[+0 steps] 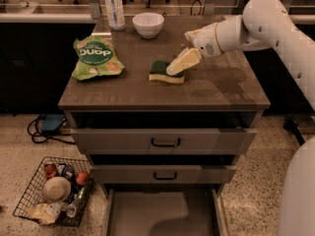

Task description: Place sponge into bottom drawer

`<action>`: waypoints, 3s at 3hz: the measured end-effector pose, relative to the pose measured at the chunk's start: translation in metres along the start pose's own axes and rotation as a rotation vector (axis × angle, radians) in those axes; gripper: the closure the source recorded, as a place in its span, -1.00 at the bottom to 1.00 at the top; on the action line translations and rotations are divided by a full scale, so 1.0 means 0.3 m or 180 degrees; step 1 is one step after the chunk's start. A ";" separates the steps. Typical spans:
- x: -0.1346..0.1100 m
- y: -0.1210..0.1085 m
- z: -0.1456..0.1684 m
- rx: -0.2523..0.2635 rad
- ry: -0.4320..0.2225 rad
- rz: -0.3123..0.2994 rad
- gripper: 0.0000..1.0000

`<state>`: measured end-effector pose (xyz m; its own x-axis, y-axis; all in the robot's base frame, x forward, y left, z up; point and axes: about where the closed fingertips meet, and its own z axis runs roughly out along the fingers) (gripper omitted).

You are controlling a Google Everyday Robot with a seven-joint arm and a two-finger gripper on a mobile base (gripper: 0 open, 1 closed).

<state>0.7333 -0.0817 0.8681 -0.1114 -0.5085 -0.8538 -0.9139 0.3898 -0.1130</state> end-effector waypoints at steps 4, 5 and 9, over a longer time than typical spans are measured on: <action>0.183 0.120 0.069 -0.0355 -0.0288 0.0243 -0.66; 0.180 0.122 0.075 -0.0366 -0.0287 0.0241 -0.20; 0.158 0.120 0.064 -0.0368 -0.0287 0.0240 1.00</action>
Offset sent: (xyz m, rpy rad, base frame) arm -0.0330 -0.0188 -0.0464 0.1166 0.0802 0.0416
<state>0.7025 -0.0772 0.8137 -0.1508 -0.4081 -0.9004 -0.9437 0.3308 0.0081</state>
